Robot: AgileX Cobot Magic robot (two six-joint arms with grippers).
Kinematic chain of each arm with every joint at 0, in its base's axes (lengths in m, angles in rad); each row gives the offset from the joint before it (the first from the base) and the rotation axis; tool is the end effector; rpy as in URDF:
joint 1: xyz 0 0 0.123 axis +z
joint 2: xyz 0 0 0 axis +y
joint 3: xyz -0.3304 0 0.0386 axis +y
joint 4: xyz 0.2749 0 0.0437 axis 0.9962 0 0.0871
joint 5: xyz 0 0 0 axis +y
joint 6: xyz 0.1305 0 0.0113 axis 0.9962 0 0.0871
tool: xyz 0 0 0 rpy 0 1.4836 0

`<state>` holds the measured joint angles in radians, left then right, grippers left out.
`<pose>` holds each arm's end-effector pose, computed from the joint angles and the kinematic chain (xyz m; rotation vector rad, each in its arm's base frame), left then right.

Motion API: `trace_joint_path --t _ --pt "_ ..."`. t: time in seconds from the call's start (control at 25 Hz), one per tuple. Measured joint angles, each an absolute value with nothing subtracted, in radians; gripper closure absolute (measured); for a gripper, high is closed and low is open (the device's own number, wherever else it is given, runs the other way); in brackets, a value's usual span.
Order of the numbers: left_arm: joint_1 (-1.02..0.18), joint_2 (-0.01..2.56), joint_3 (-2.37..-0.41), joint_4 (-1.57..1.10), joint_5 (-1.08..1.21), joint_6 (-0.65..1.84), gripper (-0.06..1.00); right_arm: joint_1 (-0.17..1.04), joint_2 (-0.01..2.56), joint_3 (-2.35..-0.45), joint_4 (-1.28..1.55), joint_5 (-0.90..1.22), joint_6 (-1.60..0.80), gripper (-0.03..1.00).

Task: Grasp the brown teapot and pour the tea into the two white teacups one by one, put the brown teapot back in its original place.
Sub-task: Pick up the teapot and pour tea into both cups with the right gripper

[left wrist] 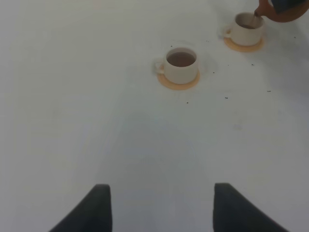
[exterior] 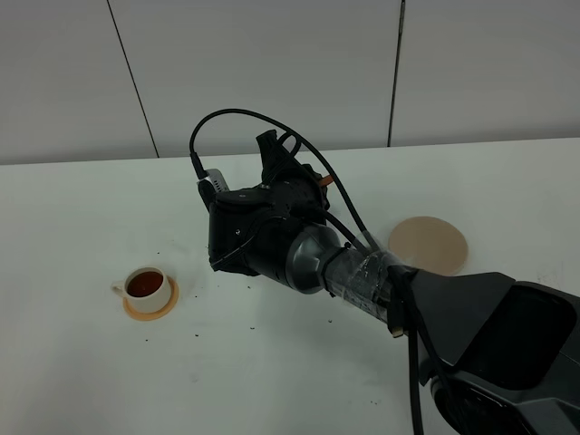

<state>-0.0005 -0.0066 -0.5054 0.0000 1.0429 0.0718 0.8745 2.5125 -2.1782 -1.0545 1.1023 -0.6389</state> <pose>0.0058 0.0000 0.2759 0.0728 2.0135 0.0454 0.4673 0.4005 0.1669 -2.0619 1.4465 -1.3123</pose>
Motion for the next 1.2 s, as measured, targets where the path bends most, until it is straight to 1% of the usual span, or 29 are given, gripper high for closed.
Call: trace_joint_path --t 1.2 --pt "0.0 -0.007 -0.505 0.0 1.043 0.073 0.41 0.875 2.513 -2.178 -1.092 1.102 -0.677 0.88"
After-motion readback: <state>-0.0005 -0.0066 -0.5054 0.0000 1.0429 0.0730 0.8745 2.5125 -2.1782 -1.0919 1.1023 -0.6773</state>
